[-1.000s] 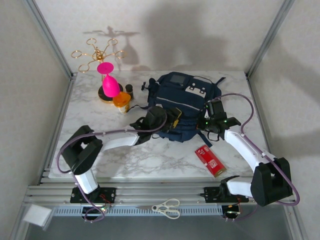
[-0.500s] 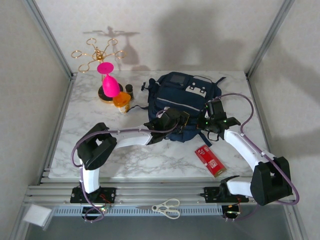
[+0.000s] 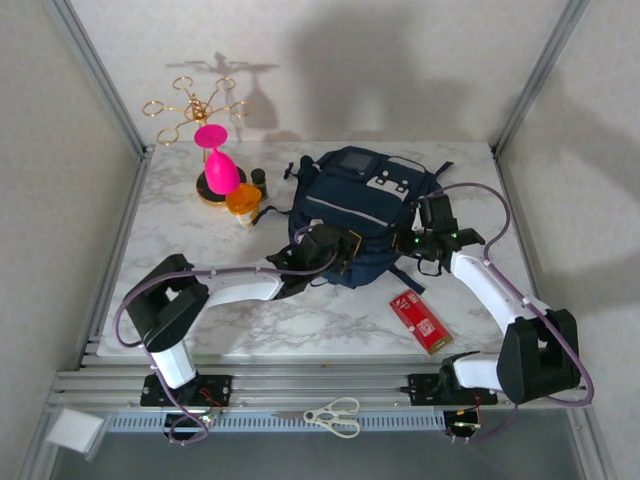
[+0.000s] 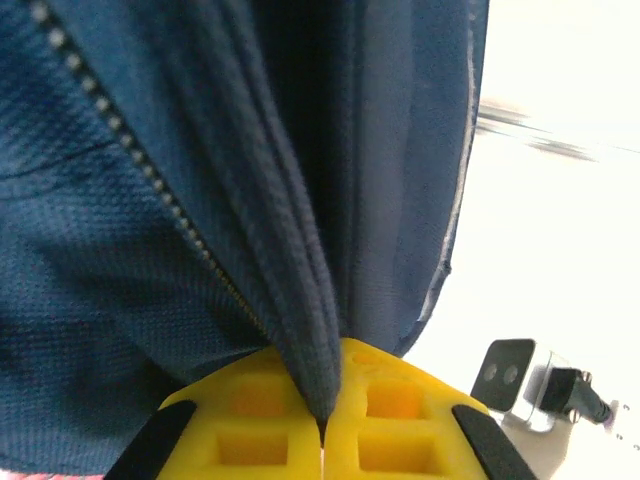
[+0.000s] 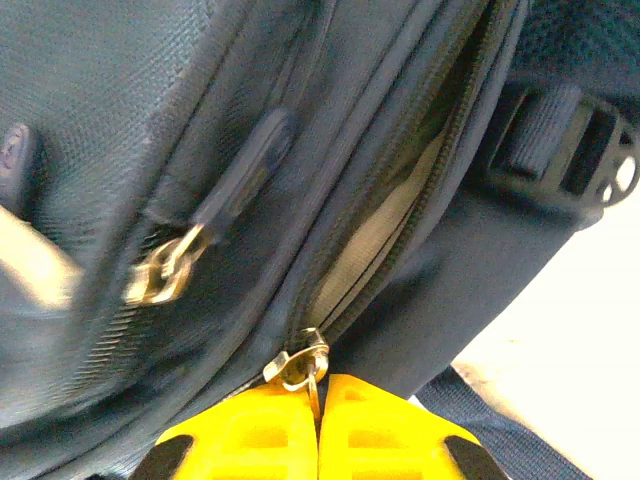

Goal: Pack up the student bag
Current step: Zip the student bag at the top-center of the table, then unzip the student bag at the top-center of the table.

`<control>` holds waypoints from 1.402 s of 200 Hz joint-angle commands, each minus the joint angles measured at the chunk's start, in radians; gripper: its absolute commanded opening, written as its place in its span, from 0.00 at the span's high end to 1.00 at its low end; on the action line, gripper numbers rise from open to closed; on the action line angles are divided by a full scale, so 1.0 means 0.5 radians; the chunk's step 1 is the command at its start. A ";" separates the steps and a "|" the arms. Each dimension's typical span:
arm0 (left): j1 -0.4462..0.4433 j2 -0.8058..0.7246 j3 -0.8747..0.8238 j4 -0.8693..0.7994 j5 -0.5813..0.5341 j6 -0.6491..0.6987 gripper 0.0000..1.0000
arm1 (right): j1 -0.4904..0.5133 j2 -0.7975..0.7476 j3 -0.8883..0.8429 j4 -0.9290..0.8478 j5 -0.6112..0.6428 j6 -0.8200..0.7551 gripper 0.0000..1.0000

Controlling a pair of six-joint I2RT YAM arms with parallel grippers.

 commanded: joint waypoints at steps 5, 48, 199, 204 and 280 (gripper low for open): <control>0.245 -0.197 -0.257 -0.299 -0.285 0.161 1.00 | -0.246 0.095 0.121 -0.040 0.559 0.004 1.00; 0.407 -0.292 -0.343 -0.372 -0.193 0.401 1.00 | -0.278 0.198 0.218 -0.050 0.580 -0.012 1.00; 0.497 -0.175 0.007 -0.496 0.018 0.773 1.00 | -0.282 0.139 0.224 -0.023 0.042 -0.130 0.68; 0.492 -0.171 0.020 -0.507 0.013 0.787 1.00 | -0.268 0.109 0.213 -0.024 0.016 -0.119 0.66; 0.480 -0.139 0.074 -0.491 0.085 0.889 1.00 | 0.101 0.295 0.253 0.384 -0.598 0.596 0.47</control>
